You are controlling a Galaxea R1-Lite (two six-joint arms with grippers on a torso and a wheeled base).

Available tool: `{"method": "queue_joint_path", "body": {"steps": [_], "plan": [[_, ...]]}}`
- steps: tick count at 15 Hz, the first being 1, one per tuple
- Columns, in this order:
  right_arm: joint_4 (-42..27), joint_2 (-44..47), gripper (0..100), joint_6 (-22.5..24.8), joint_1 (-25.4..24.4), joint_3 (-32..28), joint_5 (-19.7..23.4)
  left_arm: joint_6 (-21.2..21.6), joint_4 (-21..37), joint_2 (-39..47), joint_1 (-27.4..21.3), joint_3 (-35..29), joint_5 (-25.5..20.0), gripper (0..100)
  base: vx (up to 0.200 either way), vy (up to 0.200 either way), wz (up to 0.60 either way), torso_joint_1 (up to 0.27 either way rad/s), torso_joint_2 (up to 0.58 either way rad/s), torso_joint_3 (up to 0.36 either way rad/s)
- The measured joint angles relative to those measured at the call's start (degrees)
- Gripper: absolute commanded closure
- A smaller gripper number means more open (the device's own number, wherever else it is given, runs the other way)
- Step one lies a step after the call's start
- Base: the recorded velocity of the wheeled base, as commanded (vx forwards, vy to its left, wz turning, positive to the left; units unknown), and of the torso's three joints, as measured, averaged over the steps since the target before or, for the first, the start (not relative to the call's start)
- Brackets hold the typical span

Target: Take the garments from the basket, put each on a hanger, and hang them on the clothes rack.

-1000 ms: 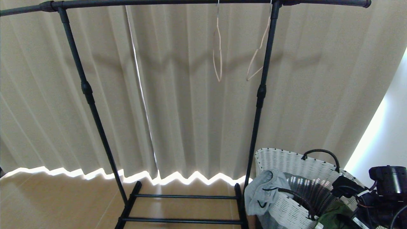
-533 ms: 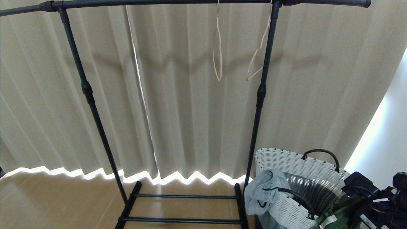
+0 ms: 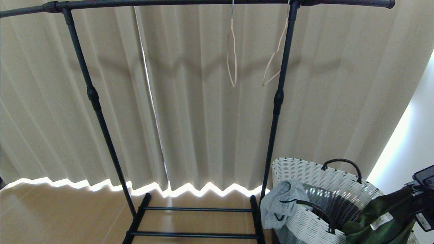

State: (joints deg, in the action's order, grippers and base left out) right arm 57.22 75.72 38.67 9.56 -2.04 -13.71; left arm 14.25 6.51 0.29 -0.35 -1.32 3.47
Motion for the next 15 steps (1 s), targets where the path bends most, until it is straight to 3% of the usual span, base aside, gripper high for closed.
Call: {"method": "queue_joint_path", "body": {"steps": [2, 5, 10, 12, 15], "plan": [[-7.0, -3.8, 100, -4.4, 0.0, -4.4, 0.1, 0.0, 0.0, 0.0, 0.0, 0.0, -0.5, 0, 0.000, 0.000, 0.00, 0.000, 0.00, 0.000], [-25.7, -9.6, 100, -12.6, -0.2, -13.8, 2.9, 0.1, 0.0, 0.0, 0.0, 0.0, -0.6, 0, 0.000, 0.000, 0.00, 0.000, 0.00, 0.000], [-52.4, -23.7, 100, -15.0, -0.5, -21.4, 9.0, 0.1, 0.0, 0.0, 0.0, 0.0, -0.6, 0, 0.000, 0.000, 0.00, 0.000, 0.00, 0.000], [-56.5, -28.7, 100, -14.9, -1.5, -21.8, 10.0, 0.3, 0.0, 0.0, 0.0, 0.0, -0.5, 0, -0.100, 0.000, 0.00, 0.001, 0.00, 0.001], [-57.2, -32.8, 100, -14.8, -2.8, -21.0, 10.2, 0.2, 0.0, 0.0, 0.0, 0.0, -0.5, 0, -0.067, 0.000, 0.00, -0.001, 0.00, 0.001]]}}
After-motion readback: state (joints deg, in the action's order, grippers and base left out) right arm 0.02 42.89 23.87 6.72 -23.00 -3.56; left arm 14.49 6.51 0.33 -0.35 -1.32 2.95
